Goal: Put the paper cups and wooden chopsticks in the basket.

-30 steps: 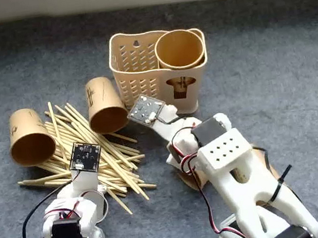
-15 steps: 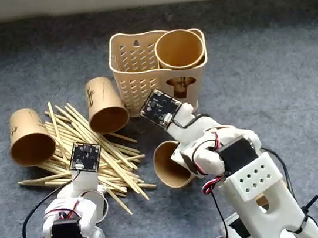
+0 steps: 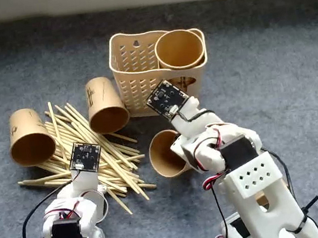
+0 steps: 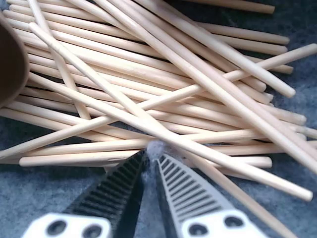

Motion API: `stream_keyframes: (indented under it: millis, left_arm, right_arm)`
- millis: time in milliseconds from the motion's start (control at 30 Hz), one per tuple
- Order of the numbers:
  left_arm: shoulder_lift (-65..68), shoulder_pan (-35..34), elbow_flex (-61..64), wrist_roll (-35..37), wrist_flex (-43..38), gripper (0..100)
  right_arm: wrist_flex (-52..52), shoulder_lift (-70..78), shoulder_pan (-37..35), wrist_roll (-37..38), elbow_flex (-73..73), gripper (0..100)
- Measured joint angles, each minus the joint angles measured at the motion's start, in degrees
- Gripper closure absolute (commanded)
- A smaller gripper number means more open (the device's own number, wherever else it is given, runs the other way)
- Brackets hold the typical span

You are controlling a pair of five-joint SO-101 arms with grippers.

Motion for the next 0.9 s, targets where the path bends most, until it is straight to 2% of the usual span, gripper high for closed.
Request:
stream_keyframes:
  millis: [133,300,400,900]
  left_arm:
    - [0.0,0.0,0.0,0.0,0.0,98]
    - [0.0,0.0,0.0,0.0,0.0,98]
    - [0.0,0.0,0.0,0.0,0.0,98]
    - [0.0,0.0,0.0,0.0,0.0,98]
  right_arm:
    - [-2.2,0.0,1.8,-1.8,0.3,99.3]
    - [-6.2,0.0,1.9,-10.4,0.3,99.3]
    - [-6.6,0.0,1.9,-12.8,0.3,99.3]
    - [-6.8,0.0,2.1,-13.5,0.8,99.1]
